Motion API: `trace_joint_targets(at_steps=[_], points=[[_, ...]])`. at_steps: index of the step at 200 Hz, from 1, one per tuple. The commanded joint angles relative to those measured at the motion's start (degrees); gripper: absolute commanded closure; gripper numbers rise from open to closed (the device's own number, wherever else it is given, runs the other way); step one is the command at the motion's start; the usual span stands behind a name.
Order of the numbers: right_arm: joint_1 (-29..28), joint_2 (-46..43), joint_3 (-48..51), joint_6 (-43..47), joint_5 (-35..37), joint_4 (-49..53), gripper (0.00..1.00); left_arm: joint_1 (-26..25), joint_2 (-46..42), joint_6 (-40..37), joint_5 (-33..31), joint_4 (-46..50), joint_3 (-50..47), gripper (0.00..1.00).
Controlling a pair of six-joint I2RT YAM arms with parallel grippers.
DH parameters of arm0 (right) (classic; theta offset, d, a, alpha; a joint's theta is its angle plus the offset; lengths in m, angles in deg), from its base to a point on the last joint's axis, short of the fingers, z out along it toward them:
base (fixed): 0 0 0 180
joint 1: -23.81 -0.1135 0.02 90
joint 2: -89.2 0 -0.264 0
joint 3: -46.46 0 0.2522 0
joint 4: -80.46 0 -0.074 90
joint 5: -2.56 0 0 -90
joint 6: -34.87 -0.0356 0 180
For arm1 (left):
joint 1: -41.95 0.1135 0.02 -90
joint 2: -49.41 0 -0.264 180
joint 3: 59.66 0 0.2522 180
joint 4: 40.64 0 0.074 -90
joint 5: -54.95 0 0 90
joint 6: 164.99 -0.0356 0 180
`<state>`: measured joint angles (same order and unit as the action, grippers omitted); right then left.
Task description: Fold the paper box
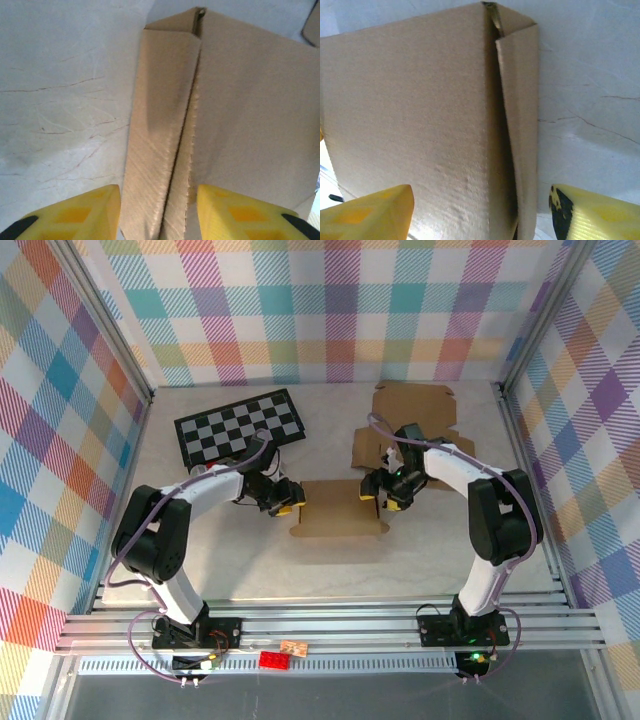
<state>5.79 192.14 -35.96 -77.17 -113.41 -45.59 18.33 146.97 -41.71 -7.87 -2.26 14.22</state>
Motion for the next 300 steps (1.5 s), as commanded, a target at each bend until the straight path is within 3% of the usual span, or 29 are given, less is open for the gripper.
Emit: trace_joint_targets(at_steps=[1,109,154,217,277,300], points=[[0.5,1.8,-0.1,1.9,-3.3,-1.0,0.27,-0.8,-0.7,0.4,1.3,-0.1,-0.1,0.55],[1.2,3.8,2.8,2.6,-6.6,-3.5,0.26,-1.2,2.8,1.3,2.4,-5.0,-2.7,0.62],[2.6,4.5,4.7,4.2,-12.3,-7.3,0.24,-1.4,3.2,1.8,3.6,-6.6,-4.1,0.67],[3.0,4.3,4.8,4.1,-15.7,-8.6,0.21,-1.4,2.8,2.0,2.7,-8.1,-7.0,0.85],[3.1,4.2,3.9,4.8,-14.6,-7.2,0.16,-1.1,2.2,0.0,2.0,-7.5,-9.3,1.00],[3.1,4.4,3.3,4.9,-14.4,-6.8,0.15,-0.1,1.2,-0.5,2.7,-10.4,-12.0,1.00]])
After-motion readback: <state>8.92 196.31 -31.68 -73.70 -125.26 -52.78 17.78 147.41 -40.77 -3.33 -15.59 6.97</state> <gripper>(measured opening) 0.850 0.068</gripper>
